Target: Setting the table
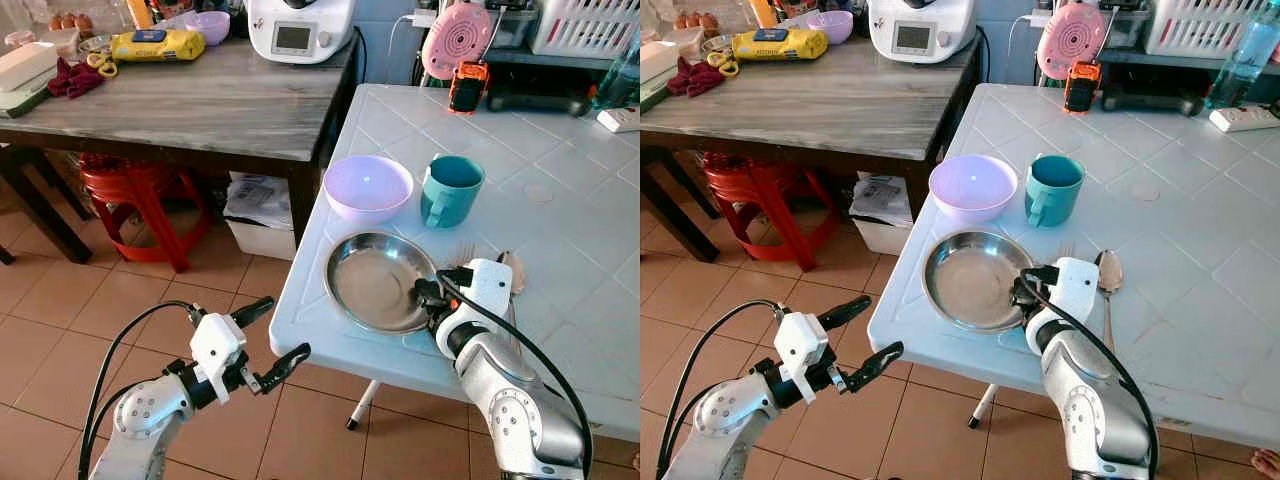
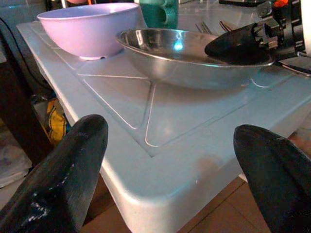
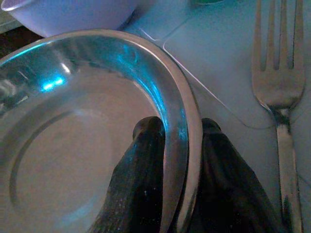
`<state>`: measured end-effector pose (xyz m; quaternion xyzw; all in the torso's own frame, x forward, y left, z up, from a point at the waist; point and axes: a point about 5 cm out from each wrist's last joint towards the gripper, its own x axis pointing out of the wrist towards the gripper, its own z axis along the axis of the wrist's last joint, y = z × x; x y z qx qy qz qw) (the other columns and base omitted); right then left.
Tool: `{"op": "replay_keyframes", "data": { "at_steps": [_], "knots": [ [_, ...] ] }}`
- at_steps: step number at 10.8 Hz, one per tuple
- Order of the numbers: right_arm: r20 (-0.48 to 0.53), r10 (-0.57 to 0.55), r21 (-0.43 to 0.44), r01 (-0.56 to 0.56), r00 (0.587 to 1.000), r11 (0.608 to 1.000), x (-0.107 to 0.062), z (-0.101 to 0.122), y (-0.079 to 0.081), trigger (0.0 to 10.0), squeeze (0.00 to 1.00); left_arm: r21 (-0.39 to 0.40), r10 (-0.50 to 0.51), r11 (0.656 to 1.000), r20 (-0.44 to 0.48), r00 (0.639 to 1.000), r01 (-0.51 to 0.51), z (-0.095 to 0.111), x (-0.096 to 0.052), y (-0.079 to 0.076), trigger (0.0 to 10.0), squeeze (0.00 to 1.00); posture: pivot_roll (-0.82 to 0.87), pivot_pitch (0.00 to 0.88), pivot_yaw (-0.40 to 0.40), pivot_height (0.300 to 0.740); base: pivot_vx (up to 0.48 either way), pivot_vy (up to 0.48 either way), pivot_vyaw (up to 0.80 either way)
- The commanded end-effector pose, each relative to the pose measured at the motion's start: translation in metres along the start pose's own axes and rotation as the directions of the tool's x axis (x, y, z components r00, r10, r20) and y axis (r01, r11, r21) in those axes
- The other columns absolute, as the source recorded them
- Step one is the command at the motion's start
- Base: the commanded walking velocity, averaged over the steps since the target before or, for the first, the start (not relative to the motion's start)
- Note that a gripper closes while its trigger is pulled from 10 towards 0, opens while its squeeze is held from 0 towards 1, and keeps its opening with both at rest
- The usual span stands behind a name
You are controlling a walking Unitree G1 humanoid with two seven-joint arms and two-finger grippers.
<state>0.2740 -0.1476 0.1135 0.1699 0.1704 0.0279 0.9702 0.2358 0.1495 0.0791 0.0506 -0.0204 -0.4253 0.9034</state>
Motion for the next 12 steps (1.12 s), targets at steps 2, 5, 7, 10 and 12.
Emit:
{"op": "replay_keyframes", "data": {
  "at_steps": [2,5,7,10,12],
  "knots": [
    [-0.133,-0.038,0.043,0.045,0.990,0.998,0.000,-0.026,-0.007,0.0,0.00,0.005,-0.017,1.000,-0.011,1.000,0.017,-0.004,-0.002,0.000,10.0,0.00,-0.06,0.110,0.076,0.740,0.000,0.000,0.00],
    [0.032,0.046,-0.107,-0.043,0.998,0.993,-0.002,-0.001,0.010,0.0,0.00,0.000,0.063,0.998,0.005,0.998,-0.063,-0.007,-0.005,0.005,10.0,0.00,-0.06,0.106,0.077,0.740,0.000,0.000,0.00],
    [0.118,0.073,-0.100,-0.061,0.990,0.993,-0.004,0.010,0.016,0.0,0.00,-0.028,0.201,0.979,0.032,0.979,-0.200,-0.004,-0.001,0.020,10.0,0.00,-0.06,0.100,0.080,0.740,0.000,0.000,0.00],
    [0.249,0.079,-0.155,-0.040,0.965,0.987,-0.004,0.026,0.017,8.1,0.00,-0.064,0.464,0.885,0.026,0.886,-0.462,0.009,0.010,0.041,10.0,0.00,-0.05,0.082,0.086,0.740,0.000,0.000,0.00],
    [0.244,0.078,-0.187,-0.032,0.967,0.982,-0.004,0.023,0.013,10.0,0.00,-0.067,0.547,0.836,0.022,0.837,-0.545,0.012,0.016,0.046,10.0,0.00,-0.05,0.076,0.083,0.740,0.000,0.000,0.00]
  ]
}}
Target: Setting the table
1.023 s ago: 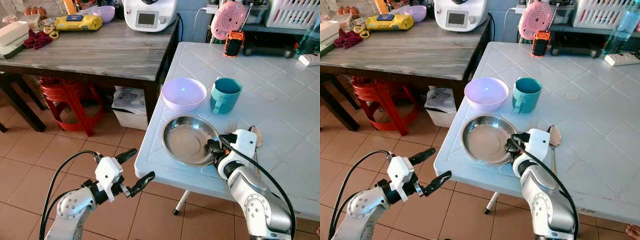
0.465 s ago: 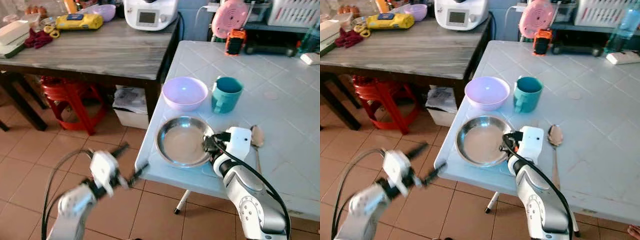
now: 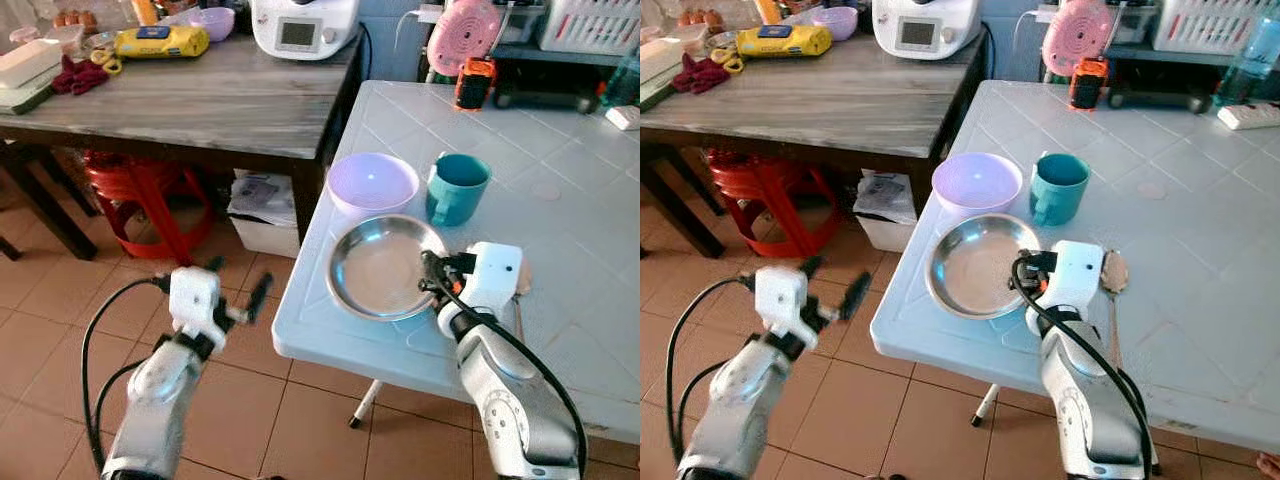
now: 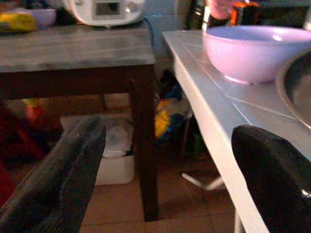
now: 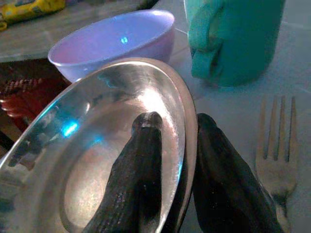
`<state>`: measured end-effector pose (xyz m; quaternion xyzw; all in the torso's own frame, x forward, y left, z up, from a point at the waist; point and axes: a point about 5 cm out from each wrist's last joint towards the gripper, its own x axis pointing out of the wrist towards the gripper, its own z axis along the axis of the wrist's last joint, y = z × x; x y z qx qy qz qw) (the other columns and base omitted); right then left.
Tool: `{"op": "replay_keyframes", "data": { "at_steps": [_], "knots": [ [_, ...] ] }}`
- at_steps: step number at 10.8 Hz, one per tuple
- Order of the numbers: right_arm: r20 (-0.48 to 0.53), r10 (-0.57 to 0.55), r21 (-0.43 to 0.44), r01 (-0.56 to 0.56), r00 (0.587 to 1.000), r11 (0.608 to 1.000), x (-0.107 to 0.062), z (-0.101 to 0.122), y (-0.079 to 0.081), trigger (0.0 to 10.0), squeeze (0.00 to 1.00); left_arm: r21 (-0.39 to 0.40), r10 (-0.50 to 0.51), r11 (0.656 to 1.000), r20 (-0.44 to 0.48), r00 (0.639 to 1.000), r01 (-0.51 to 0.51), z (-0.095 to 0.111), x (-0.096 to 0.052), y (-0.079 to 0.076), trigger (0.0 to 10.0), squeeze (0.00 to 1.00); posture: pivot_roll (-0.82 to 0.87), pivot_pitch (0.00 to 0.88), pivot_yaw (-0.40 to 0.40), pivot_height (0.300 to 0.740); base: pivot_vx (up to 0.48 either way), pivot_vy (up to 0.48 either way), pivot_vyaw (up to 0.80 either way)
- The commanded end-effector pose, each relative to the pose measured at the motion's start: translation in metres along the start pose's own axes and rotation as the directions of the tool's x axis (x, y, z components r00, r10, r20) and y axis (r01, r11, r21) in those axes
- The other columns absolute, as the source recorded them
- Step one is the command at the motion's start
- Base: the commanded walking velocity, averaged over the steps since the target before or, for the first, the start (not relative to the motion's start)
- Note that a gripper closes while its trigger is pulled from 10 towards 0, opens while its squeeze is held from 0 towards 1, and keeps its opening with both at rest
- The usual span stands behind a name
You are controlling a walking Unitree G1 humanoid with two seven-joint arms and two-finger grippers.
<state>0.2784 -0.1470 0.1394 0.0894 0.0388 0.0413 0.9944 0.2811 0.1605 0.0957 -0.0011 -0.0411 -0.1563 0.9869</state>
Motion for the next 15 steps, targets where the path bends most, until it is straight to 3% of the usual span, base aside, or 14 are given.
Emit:
{"op": "replay_keyframes", "data": {
  "at_steps": [1,7,15],
  "knots": [
    [0.029,0.017,-0.007,-0.017,0.999,1.000,-0.0003,0.0026,0.0027,10.0,0.00,0.013,0.061,0.998,-0.011,0.998,-0.061,0.0028,0.0022,0.0058,10.0,0.00,-0.05,0.076,0.079,0.740,0.000,0.000,0.00],
    [0.057,0.007,-0.018,-0.006,0.998,1.000,0.0002,0.0038,-0.0010,10.0,0.00,-0.017,0.063,0.998,-0.048,0.997,-0.064,-0.0003,0.0050,-0.0011,10.0,0.00,-0.05,0.078,0.075,0.740,0.000,0.000,0.00],
    [0.050,0.010,-0.017,-0.009,0.999,1.000,0.0026,0.0017,-0.0005,10.0,0.00,-0.024,0.045,0.999,-0.061,0.997,-0.047,-0.0033,0.0055,-0.0024,10.0,0.00,-0.05,0.076,0.071,0.740,0.000,0.292,0.00]
  ]
}}
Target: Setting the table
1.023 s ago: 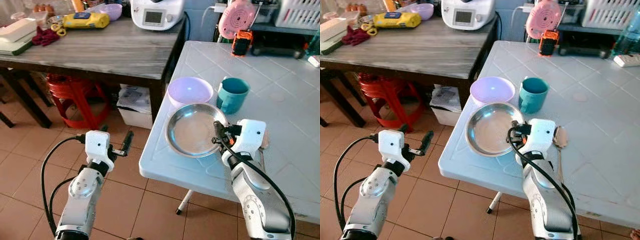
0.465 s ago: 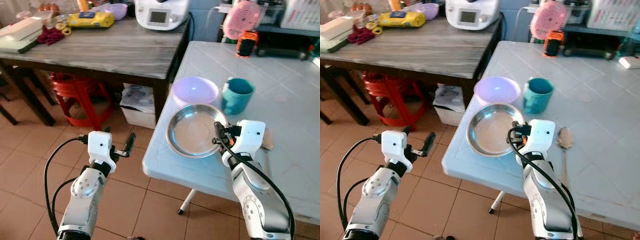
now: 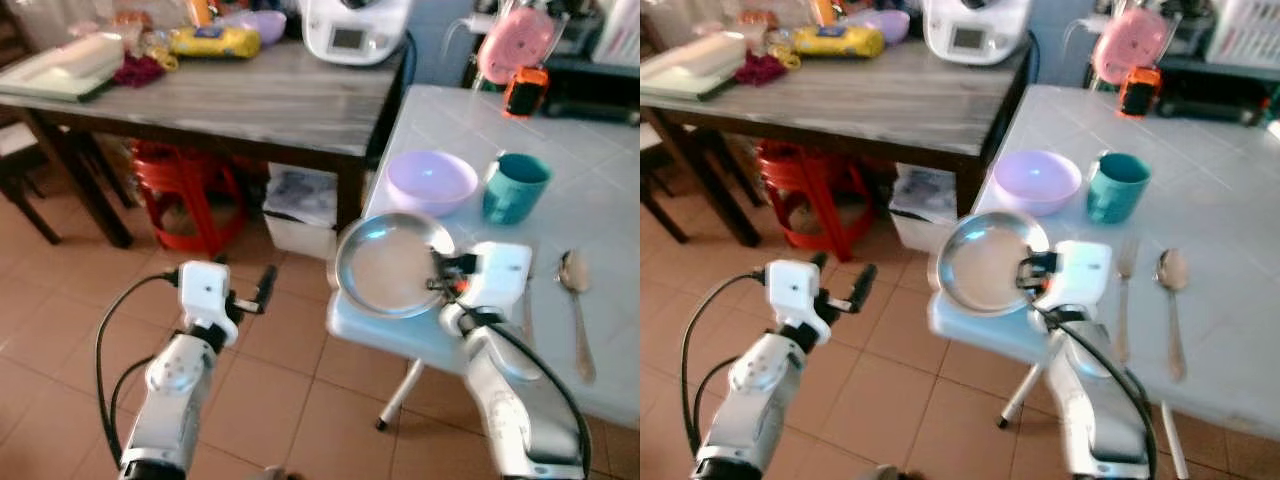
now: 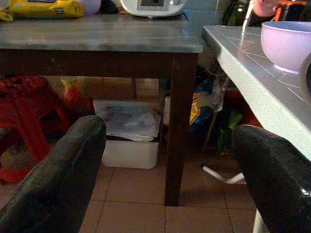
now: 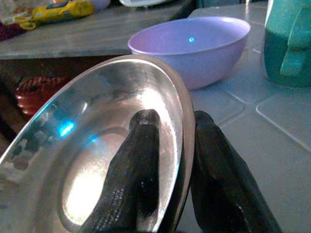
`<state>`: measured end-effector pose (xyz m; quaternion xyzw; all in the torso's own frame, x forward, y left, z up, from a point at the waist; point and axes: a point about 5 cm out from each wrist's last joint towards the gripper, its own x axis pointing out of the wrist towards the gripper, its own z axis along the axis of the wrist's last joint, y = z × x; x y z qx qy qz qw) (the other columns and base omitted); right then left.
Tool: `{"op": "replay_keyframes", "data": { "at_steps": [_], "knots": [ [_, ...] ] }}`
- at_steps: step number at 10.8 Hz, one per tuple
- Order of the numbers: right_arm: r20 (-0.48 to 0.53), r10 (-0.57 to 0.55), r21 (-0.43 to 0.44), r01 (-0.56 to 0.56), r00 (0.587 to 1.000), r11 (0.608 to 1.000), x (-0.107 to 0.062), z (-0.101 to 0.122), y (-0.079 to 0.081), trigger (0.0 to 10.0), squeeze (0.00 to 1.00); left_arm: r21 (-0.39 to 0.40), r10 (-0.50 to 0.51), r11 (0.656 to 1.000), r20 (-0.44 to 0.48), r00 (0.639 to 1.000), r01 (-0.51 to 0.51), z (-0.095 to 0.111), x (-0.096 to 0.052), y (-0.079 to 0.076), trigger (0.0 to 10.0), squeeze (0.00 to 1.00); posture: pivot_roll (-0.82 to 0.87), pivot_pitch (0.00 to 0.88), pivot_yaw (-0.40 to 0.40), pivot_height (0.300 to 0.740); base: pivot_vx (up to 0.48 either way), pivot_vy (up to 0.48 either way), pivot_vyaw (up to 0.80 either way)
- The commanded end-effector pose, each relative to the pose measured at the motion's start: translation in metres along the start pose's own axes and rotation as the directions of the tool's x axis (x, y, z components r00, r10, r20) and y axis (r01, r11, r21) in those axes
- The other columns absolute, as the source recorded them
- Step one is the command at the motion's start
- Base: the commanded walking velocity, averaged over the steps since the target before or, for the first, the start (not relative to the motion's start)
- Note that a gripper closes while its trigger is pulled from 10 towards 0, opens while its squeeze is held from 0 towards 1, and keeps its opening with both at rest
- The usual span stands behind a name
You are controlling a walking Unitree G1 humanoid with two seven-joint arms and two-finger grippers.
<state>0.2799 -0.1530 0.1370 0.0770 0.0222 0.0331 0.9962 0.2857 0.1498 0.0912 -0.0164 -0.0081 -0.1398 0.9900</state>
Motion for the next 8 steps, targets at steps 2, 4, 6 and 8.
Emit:
{"op": "replay_keyframes", "data": {
  "at_steps": [2,4,6,8],
  "knots": [
    [0.018,0.025,0.010,-0.025,1.000,1.000,0.0017,0.0027,0.0068,10.0,0.00,0.015,0.011,1.000,-0.003,1.000,-0.011,0.0005,-0.0025,0.0072,10.0,0.00,-0.05,0.078,0.071,0.740,0.000,0.375,0.00],
    [0.022,0.024,0.011,-0.025,0.999,1.000,0.0020,0.0027,0.0079,10.0,0.00,0.019,0.005,1.000,-0.004,1.000,-0.005,-0.0006,-0.0029,0.0071,10.0,0.00,-0.05,0.079,0.074,0.740,0.000,0.392,0.00],
    [0.025,0.022,0.012,-0.023,0.999,1.000,0.0019,0.0023,0.0089,10.0,0.00,0.020,0.001,1.000,-0.004,1.000,-0.001,-0.0004,-0.0026,0.0077,10.0,0.00,-0.05,0.079,0.077,0.740,0.000,0.390,0.00],
    [0.027,0.003,0.018,-0.003,1.000,1.000,0.0011,0.0021,0.0036,10.0,0.00,0.023,0.000,1.000,-0.003,1.000,0.000,-0.0005,-0.0026,0.0081,10.0,0.00,-0.05,0.079,0.080,0.740,0.000,0.392,0.00]
  ]
}}
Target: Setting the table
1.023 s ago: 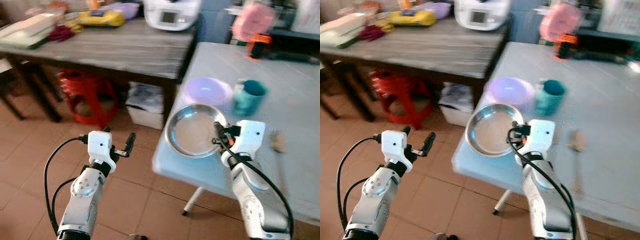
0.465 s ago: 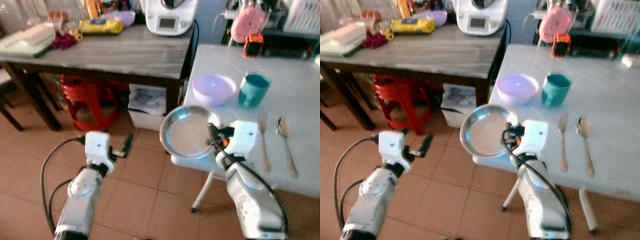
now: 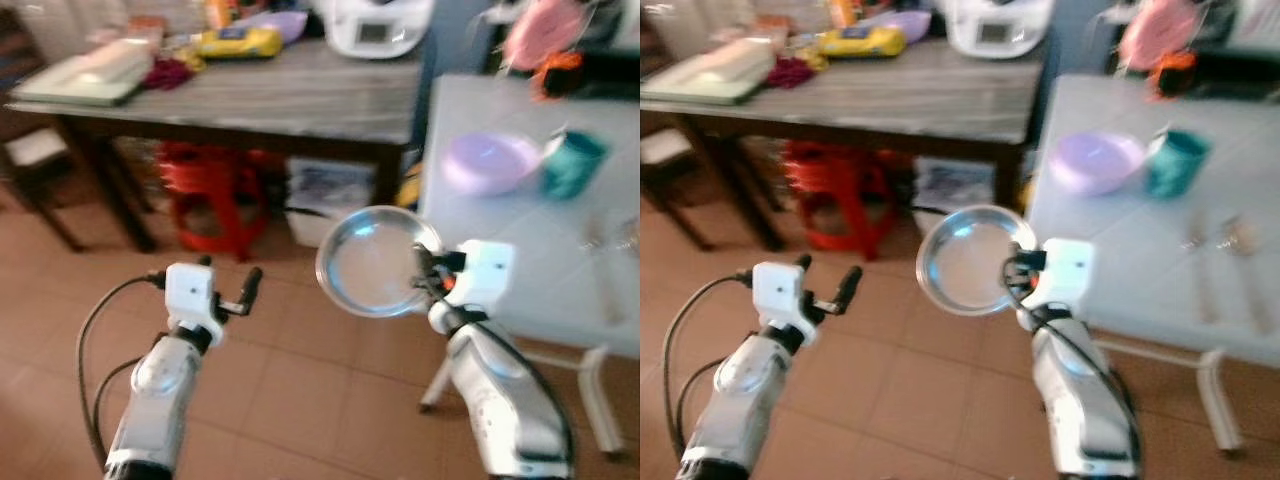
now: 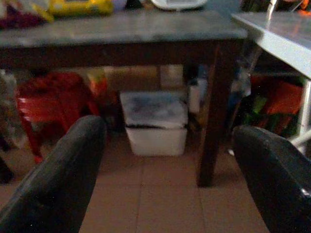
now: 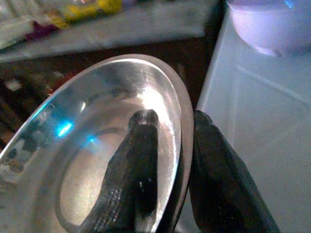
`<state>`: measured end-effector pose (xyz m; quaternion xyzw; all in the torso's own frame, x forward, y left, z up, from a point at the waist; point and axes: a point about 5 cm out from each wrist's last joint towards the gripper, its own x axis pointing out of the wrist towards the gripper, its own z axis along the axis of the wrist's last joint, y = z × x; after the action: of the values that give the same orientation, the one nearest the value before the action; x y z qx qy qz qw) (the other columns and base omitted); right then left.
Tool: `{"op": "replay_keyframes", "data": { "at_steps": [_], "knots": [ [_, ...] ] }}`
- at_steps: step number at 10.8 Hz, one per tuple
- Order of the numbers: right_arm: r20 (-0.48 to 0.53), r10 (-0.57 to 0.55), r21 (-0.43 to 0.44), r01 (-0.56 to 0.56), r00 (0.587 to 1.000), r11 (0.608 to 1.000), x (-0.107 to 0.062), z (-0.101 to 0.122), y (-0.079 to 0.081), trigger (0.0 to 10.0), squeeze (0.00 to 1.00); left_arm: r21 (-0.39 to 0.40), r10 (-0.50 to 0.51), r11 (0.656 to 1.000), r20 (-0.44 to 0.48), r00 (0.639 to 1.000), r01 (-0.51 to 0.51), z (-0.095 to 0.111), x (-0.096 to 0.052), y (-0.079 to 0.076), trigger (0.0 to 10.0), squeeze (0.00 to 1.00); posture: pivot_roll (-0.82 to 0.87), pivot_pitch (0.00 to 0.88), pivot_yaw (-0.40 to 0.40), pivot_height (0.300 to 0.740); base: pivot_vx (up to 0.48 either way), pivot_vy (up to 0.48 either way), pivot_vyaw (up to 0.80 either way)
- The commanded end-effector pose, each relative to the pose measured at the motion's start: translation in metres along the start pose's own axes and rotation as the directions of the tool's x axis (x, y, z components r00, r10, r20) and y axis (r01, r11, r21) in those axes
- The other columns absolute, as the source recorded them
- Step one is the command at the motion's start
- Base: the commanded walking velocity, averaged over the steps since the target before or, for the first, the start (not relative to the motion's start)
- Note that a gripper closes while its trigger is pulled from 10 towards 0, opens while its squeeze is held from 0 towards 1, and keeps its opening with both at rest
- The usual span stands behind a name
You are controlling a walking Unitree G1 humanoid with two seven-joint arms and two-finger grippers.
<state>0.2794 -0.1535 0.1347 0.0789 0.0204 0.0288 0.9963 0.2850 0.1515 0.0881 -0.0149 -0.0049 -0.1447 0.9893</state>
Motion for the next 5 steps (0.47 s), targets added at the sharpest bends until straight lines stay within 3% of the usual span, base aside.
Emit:
{"op": "replay_keyframes", "data": {
  "at_steps": [1,5],
  "knots": [
    [0.020,0.007,0.015,-0.007,1.000,1.000,0.0007,0.0028,0.0029,10.0,0.00,0.022,0.007,1.000,0.003,1.000,-0.007,0.0019,-0.0016,0.0059,10.0,0.00,-0.05,0.080,0.082,0.740,0.000,0.398,0.00],
    [0.028,0.006,0.027,-0.007,1.000,1.000,0.0000,0.0038,0.0034,10.0,0.00,0.019,-0.001,1.000,0.001,1.000,0.001,0.0008,-0.0006,0.0027,10.0,0.00,-0.05,0.082,0.082,0.740,0.000,0.400,0.00]
  ]
}}
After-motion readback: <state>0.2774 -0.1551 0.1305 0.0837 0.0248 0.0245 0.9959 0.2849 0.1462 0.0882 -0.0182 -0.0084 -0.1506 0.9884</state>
